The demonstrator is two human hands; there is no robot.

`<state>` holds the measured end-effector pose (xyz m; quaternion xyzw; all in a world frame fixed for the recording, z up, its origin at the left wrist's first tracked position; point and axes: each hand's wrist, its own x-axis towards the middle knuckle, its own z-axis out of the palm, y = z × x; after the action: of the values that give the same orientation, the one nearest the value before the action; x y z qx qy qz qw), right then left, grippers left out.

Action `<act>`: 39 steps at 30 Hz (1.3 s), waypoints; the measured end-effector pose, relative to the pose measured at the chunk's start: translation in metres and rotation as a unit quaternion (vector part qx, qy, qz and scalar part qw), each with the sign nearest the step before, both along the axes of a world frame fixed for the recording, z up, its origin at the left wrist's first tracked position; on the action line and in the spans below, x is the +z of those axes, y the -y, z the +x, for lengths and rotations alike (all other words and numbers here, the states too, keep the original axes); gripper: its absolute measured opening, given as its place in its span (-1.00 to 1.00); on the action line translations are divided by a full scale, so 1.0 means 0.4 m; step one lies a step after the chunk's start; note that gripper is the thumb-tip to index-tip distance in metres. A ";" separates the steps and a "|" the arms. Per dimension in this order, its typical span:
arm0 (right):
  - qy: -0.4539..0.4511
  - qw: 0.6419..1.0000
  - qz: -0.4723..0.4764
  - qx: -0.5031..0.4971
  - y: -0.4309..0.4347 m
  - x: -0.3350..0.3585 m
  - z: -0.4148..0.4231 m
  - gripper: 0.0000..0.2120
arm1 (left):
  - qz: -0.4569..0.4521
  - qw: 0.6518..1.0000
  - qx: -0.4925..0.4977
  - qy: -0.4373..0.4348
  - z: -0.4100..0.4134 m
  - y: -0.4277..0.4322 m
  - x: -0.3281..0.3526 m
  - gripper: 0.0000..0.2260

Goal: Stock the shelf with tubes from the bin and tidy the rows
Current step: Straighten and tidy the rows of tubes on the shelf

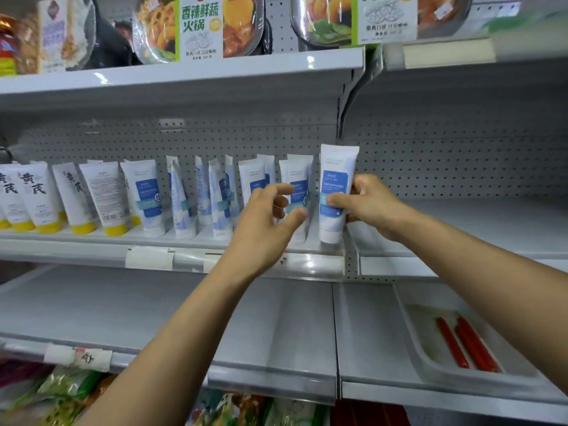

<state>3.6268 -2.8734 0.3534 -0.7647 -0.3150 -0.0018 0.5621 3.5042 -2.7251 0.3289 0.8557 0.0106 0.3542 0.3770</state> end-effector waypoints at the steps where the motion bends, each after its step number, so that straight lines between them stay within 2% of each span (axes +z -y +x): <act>1: -0.004 1.000 -0.009 -0.001 -0.004 -0.006 0.011 -0.79 | 0.011 1.000 0.003 -0.002 0.002 -0.012 0.011 -0.67; 9: -0.038 0.999 -0.031 0.013 -0.031 -0.035 0.078 -0.76 | 0.131 0.991 0.000 0.002 0.059 -0.109 0.137 -0.76; 15: -0.060 0.996 -0.020 0.058 -0.018 -0.037 0.094 -0.72 | 0.202 0.979 -0.024 -0.013 0.144 -0.195 0.245 -0.74; 18: -0.053 0.988 -0.106 0.097 0.017 -0.016 0.100 -0.64 | 0.238 0.970 -0.037 -0.042 0.193 -0.233 0.292 -0.73; 21: -0.007 0.983 -0.180 0.039 0.073 0.034 0.134 -0.69 | 0.271 0.959 -0.052 -0.070 0.244 -0.260 0.334 -0.71; 24: 0.062 0.986 -0.124 -0.095 0.097 0.104 0.188 -0.85 | 0.310 0.941 -0.083 -0.111 0.301 -0.258 0.357 -0.65; 26: 0.092 0.982 -0.097 -0.130 0.075 0.153 0.210 -0.94 | 0.330 0.924 -0.107 -0.160 0.342 -0.243 0.358 -0.57; 29: 0.104 0.976 -0.163 -0.098 0.011 0.202 0.228 -0.75 | 0.370 0.887 -0.141 -0.238 0.402 -0.222 0.352 -0.52; 32: 0.094 0.965 -0.236 -0.071 -0.044 0.209 0.245 -0.68 | 0.387 0.864 -0.169 -0.273 0.452 -0.221 0.341 -0.61; 35: 0.097 0.951 -0.284 -0.071 -0.072 0.197 0.274 -0.63 | 0.379 0.866 -0.188 -0.268 0.482 -0.226 0.326 -0.68; 39: 0.124 0.948 -0.287 -0.063 -0.086 0.184 0.293 -0.72 | 0.357 0.877 -0.208 -0.245 0.504 -0.232 0.316 -0.74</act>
<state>3.7439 -2.8388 0.4271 -0.9058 -0.3207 -0.0411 0.2737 3.7059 -2.6324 0.4551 0.9742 -0.2022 0.0264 0.0965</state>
